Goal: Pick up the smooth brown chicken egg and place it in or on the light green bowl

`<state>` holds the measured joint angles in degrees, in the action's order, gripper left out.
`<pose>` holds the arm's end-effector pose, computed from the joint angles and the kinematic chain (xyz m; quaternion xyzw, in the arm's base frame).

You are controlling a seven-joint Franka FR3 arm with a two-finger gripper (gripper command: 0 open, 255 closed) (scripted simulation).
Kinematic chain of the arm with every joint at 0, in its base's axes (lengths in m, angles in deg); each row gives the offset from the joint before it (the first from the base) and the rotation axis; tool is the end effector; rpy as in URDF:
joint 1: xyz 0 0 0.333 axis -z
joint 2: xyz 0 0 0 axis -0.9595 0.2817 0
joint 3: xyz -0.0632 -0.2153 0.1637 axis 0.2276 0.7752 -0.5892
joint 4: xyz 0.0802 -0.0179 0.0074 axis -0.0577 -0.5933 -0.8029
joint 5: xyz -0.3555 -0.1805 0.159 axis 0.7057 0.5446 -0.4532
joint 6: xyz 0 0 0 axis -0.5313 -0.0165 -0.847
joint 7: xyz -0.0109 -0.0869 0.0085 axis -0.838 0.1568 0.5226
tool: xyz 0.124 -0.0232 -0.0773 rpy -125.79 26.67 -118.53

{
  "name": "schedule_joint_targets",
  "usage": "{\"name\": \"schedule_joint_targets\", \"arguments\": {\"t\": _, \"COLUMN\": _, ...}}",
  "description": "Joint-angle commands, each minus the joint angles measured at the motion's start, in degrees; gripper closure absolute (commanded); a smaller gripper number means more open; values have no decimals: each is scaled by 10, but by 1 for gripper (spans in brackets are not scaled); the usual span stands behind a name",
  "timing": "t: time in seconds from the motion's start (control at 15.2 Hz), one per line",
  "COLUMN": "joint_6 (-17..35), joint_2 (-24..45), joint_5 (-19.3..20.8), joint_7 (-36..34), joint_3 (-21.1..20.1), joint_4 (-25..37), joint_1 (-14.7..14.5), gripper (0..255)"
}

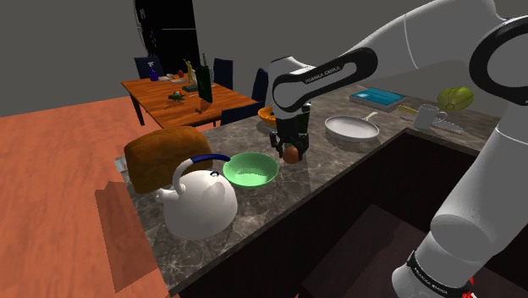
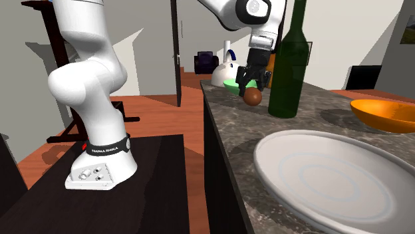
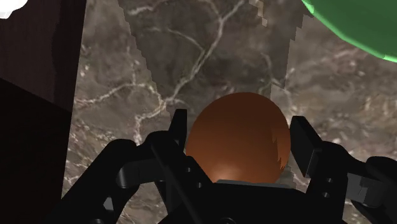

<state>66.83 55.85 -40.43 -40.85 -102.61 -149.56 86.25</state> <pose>0.5547 0.0557 0.3098 0.8091 -0.5798 -0.0537 0.0797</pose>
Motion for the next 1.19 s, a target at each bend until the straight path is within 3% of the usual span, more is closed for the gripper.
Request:
{"name": "schedule_joint_targets", "arguments": {"t": 0.0, "joint_6": 0, "joint_2": 0, "joint_5": 0, "joint_7": 0, "joint_3": 0, "joint_4": 0, "joint_1": 0, "gripper": 255}}
{"name": "schedule_joint_targets", "arguments": {"t": 0.4, "joint_6": 0, "joint_2": 0, "joint_5": 0, "joint_7": 0, "joint_3": 0, "joint_4": 0, "joint_1": 0, "gripper": 255}}
{"name": "schedule_joint_targets", "arguments": {"t": 1.12, "joint_6": -81, "joint_2": -25, "joint_5": -9, "joint_7": 10, "joint_3": 1, "joint_4": 58, "joint_1": 1, "gripper": 255}}
